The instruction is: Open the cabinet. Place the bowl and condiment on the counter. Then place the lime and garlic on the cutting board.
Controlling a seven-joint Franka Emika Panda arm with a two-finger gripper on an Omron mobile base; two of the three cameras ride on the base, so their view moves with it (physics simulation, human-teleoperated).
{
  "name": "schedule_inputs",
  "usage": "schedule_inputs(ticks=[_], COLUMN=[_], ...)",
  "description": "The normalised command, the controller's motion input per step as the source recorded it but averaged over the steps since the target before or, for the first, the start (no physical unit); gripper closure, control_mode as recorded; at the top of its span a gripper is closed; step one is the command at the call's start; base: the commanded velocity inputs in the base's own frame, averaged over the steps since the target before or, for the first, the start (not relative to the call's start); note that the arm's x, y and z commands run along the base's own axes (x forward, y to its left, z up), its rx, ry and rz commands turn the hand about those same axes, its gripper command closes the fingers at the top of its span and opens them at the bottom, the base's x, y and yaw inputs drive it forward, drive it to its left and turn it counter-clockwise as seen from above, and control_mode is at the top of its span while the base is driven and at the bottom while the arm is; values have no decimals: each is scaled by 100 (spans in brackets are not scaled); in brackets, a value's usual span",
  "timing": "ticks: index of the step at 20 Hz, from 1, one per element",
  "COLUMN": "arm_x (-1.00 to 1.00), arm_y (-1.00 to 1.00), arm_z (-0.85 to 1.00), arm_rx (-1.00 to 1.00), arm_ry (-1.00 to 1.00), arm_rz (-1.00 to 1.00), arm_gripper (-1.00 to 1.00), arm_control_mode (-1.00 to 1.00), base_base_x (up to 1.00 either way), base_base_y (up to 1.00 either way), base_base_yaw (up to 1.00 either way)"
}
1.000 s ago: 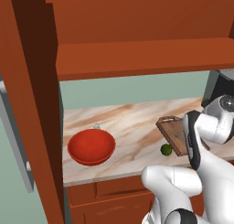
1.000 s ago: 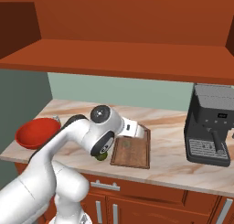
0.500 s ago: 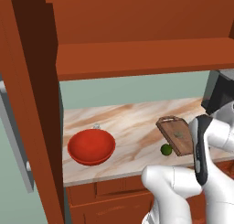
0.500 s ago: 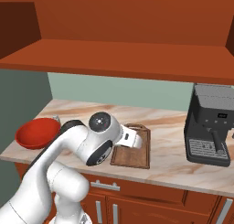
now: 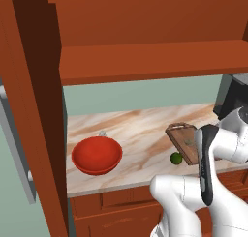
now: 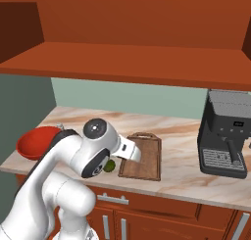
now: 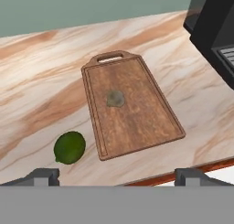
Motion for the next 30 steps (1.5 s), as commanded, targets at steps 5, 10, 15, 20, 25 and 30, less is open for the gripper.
schedule_inputs(ticks=[5,10,15,20,25,30], arm_x=[0,-2,-3,-1,0,0], arm_y=[19,3,1,10,23,27], arm_z=[0,0,0,0,-2,-13], arm_rx=[1,3,4,3,1,0], arm_ry=[7,5,6,5,5,6], arm_rz=[-3,-1,0,0,0,0], arm_gripper=[-100,-100,-100,-100,-100,-100], arm_control_mode=[-100,-100,-100,-100,-100,-100], base_base_x=[0,0,0,0,0,0], base_base_y=[0,0,0,0,0,0], base_base_yaw=[0,0,0,0,0,0])
